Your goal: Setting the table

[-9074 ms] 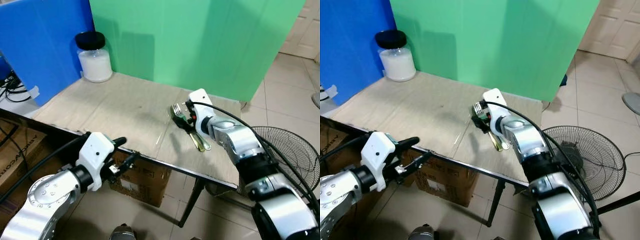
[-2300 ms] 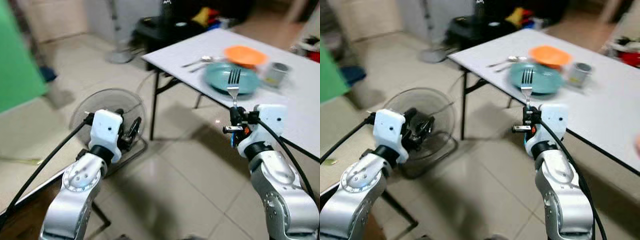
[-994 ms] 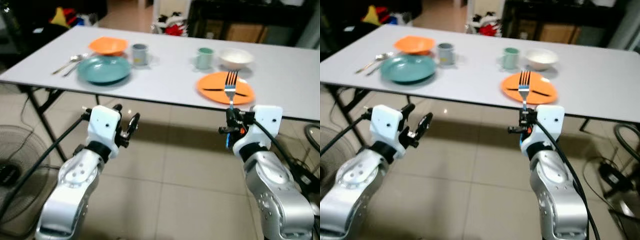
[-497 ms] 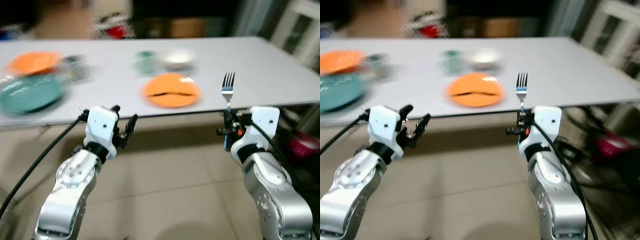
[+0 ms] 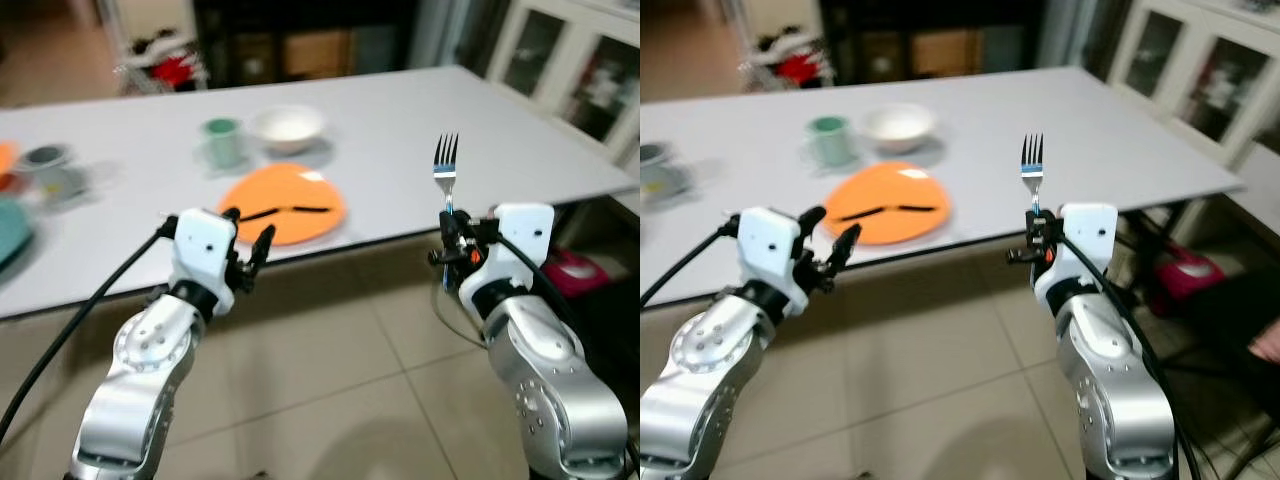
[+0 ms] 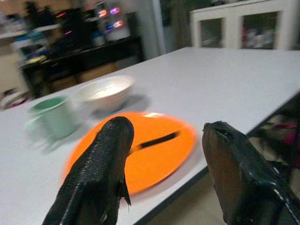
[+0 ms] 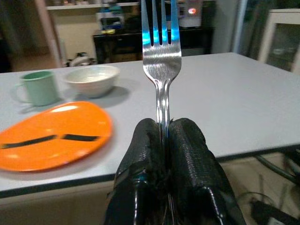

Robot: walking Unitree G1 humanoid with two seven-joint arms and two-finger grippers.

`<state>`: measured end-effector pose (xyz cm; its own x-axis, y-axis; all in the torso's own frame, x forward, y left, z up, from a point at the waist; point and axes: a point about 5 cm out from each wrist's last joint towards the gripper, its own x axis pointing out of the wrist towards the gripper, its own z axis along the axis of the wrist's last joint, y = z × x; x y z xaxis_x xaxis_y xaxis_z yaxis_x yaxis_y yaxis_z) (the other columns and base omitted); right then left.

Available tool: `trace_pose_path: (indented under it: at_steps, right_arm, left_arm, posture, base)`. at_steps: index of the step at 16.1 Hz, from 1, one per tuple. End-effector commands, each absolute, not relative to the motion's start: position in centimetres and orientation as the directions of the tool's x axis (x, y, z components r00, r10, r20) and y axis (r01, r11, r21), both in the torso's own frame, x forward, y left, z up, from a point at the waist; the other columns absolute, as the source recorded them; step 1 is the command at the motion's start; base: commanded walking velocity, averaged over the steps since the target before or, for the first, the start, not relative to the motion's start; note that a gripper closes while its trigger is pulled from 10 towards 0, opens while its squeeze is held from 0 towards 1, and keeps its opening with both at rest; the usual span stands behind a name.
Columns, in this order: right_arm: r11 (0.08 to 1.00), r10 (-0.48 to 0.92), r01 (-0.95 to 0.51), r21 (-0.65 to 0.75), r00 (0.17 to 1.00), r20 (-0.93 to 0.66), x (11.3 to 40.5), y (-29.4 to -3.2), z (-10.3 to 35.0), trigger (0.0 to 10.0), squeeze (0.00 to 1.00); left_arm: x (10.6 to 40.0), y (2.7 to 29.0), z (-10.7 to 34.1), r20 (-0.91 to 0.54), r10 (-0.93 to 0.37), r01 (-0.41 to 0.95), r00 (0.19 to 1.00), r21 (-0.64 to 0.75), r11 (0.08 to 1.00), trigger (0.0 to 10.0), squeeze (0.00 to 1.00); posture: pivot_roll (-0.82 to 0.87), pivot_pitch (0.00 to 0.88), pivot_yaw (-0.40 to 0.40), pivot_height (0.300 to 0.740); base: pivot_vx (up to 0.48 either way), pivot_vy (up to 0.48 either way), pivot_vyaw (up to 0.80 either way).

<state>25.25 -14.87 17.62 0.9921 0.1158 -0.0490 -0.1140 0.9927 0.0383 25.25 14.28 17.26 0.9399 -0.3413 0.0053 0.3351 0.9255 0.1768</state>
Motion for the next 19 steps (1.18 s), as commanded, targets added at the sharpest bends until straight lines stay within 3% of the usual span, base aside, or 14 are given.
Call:
trace_pose_path:
  at_steps: [1, 8, 10, 19]
  right_arm:
    - [0.993, 0.114, -0.113, 0.03, 0.992, -0.045, 25.2, -15.07, 17.77, 10.0, 0.0]
    - [0.982, 0.18, -0.184, -0.047, 0.979, -0.093, 25.07, -14.23, 17.16, 10.0, 0.0]
    - [0.981, 0.177, -0.184, -0.058, 0.979, -0.099, 25.07, -14.4, 17.07, 10.0, 0.0]
    - [0.981, 0.182, -0.188, -0.035, 0.973, -0.141, 25.54, -14.85, 16.79, 10.0, 0.0]
  left_arm:
    - [25.23, 13.94, 17.37, 0.01, -0.352, 0.345, 0.936, 0.172, 0.923, 10.0, 0.0]
    - [25.38, 13.91, 17.44, 0.007, -0.369, 0.362, 0.929, 0.179, 0.915, 10.0, 0.0]
    - [25.34, 13.78, 17.47, 0.01, -0.37, 0.362, 0.929, 0.177, 0.915, 10.0, 0.0]
    - [24.97, 13.53, 16.96, 0.0, -0.377, 0.372, 0.926, 0.168, 0.913, 10.0, 0.0]
  posture:
    - [0.14, 0.0, 0.014, 0.727]
    - [0.13, 0.0, 0.03, 0.727]
    - [0.14, 0.0, 0.018, 0.727]
    - [0.12, 0.0, 0.012, 0.727]
  base:
    - [0.345, 0.0, 0.0]
    - [0.347, 0.0, 0.0]
    - [0.349, 0.0, 0.8]
    - [0.347, 0.0, 0.0]
